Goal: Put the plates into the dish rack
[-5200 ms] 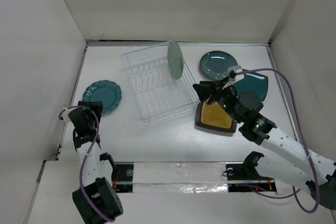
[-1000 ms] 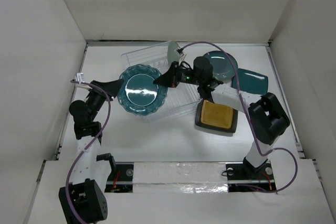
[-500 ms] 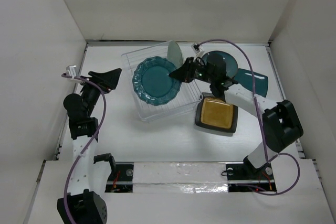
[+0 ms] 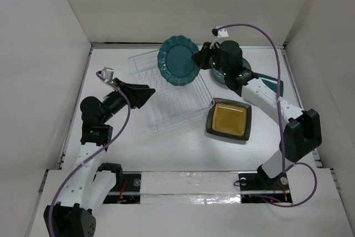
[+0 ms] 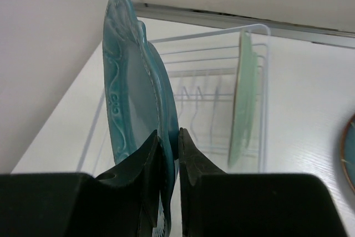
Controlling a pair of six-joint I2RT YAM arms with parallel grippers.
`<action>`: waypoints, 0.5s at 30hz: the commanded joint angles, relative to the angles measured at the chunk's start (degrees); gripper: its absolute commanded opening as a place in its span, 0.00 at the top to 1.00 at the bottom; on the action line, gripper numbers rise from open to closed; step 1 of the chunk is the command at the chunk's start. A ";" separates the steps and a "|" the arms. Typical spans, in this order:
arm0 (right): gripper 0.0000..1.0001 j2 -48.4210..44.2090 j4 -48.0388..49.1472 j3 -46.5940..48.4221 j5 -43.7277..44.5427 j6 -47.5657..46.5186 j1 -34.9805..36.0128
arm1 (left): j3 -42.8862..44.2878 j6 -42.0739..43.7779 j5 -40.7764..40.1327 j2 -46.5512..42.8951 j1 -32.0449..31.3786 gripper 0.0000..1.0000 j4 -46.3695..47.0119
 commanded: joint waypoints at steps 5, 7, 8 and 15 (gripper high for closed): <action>1.00 -2.66 5.22 8.13 7.59 -2.82 1.55 | -0.60 -7.55 9.90 -0.38 -0.72 0.48 12.37; 1.00 -1.95 4.26 9.01 10.47 -4.31 2.08 | -1.13 -9.57 10.17 -0.03 -0.72 0.48 14.93; 1.00 -1.60 4.17 9.63 11.63 -4.84 2.78 | -1.05 -9.76 10.34 0.24 -0.72 0.48 15.19; 1.00 1.39 3.29 12.96 20.42 -8.62 5.41 | -1.66 -13.89 12.27 2.26 -0.72 0.54 19.85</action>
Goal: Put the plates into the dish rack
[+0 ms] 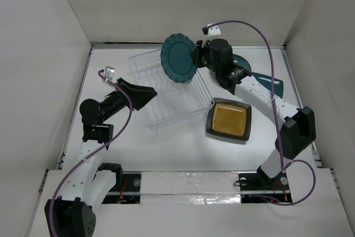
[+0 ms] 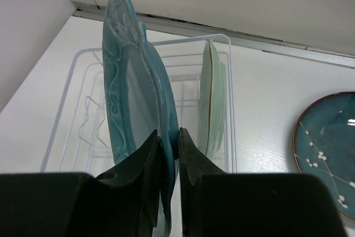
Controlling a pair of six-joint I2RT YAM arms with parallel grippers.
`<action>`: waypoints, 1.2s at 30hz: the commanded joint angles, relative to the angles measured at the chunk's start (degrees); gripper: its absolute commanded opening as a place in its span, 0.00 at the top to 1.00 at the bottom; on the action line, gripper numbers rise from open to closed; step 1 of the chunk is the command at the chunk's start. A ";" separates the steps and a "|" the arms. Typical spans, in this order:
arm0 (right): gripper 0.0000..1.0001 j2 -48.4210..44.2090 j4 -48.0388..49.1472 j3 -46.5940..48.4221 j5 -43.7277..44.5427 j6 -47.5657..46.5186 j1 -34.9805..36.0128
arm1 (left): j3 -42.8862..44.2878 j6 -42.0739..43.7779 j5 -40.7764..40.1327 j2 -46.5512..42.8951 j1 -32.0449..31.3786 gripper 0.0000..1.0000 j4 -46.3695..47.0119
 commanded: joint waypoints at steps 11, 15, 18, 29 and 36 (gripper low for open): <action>1.00 8.78 8.02 16.47 16.24 -9.40 3.38 | -2.10 -2.30 3.87 0.21 -0.65 0.99 9.42; 1.00 12.47 6.18 20.25 18.44 -11.52 3.38 | -2.02 -2.30 3.60 0.73 -0.65 0.96 9.25; 1.00 14.23 5.82 21.22 19.32 -11.87 3.90 | -2.10 -2.48 3.69 0.65 -0.65 0.77 9.42; 1.00 14.68 7.49 23.95 28.55 -18.19 5.66 | -2.02 -2.22 3.43 1.08 -0.65 0.66 9.25; 1.00 16.17 7.41 24.04 30.66 -18.90 6.19 | -2.28 -2.21 3.16 0.82 -0.65 0.63 9.07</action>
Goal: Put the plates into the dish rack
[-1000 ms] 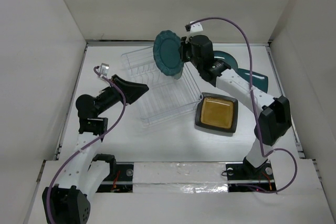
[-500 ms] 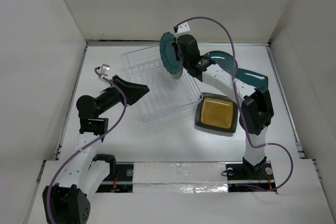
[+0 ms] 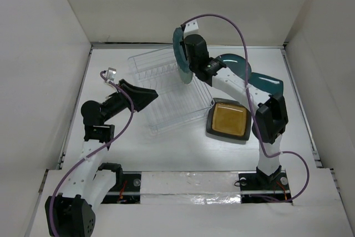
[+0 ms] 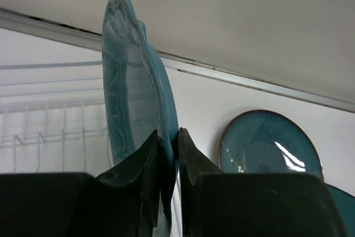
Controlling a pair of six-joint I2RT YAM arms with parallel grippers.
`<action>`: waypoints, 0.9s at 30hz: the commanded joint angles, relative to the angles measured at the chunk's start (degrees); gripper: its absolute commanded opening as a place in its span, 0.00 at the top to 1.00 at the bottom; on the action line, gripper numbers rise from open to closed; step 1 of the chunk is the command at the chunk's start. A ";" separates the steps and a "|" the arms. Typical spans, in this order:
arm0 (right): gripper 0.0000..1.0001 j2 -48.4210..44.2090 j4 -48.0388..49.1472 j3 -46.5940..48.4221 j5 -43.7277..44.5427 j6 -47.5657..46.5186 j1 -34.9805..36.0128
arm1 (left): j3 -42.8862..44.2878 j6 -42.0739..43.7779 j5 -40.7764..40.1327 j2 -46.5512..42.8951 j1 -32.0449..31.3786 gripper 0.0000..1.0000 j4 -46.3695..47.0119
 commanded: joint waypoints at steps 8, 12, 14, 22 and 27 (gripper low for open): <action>1.00 2.09 10.05 5.88 5.78 -1.38 0.55 | -0.29 1.09 0.69 -0.56 -0.15 0.62 2.99; 1.00 3.32 9.26 5.79 4.81 0.12 1.17 | -0.21 1.53 0.43 -1.00 -0.15 0.62 2.29; 1.00 4.55 8.73 5.79 5.16 0.81 1.69 | -0.20 1.53 0.43 -0.73 -0.15 0.62 2.29; 1.00 6.31 6.63 3.59 5.25 6.96 2.22 | -0.29 1.70 0.17 -1.08 -0.15 0.62 1.85; 0.99 7.45 5.39 3.42 5.25 9.17 2.75 | -0.29 1.88 -0.10 -1.52 -0.15 0.61 1.50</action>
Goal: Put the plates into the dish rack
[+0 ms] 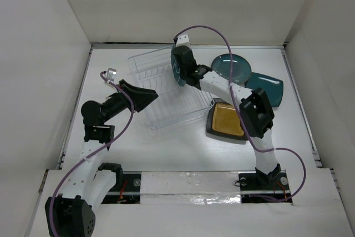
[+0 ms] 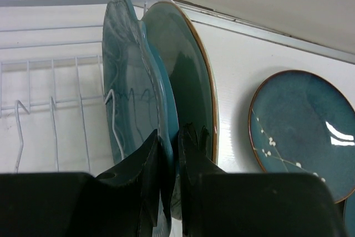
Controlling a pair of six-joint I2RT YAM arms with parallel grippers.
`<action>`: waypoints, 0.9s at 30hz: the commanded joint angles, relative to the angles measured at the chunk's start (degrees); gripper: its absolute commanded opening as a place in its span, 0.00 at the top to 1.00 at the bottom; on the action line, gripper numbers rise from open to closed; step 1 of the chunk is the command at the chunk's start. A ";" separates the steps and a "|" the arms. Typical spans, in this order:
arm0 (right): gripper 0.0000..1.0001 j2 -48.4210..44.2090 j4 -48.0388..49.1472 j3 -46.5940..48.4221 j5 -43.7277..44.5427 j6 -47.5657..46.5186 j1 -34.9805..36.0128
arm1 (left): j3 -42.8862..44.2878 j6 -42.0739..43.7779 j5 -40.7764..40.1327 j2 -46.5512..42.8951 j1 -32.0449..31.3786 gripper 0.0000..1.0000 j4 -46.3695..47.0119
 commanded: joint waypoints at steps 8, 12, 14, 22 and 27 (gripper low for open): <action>0.76 -1.98 5.42 2.28 -0.49 7.20 1.07 | -0.27 1.64 -0.25 -1.42 -0.15 0.61 1.32; 0.66 -3.30 5.42 1.76 -2.16 7.90 1.07 | -0.45 1.73 -0.43 -1.94 -0.15 0.61 1.14; 0.65 -3.92 5.42 1.49 -2.25 7.99 1.07 | -0.36 1.99 -0.60 -1.85 -0.15 0.61 0.88; 0.53 -9.88 6.12 -1.93 -3.22 8.43 1.59 | -0.27 2.34 -1.31 -1.94 -0.15 0.61 -0.27; 0.42 -16.30 6.38 -6.15 -4.10 8.34 1.59 | -0.19 2.26 -1.57 -2.21 -0.15 0.61 -0.27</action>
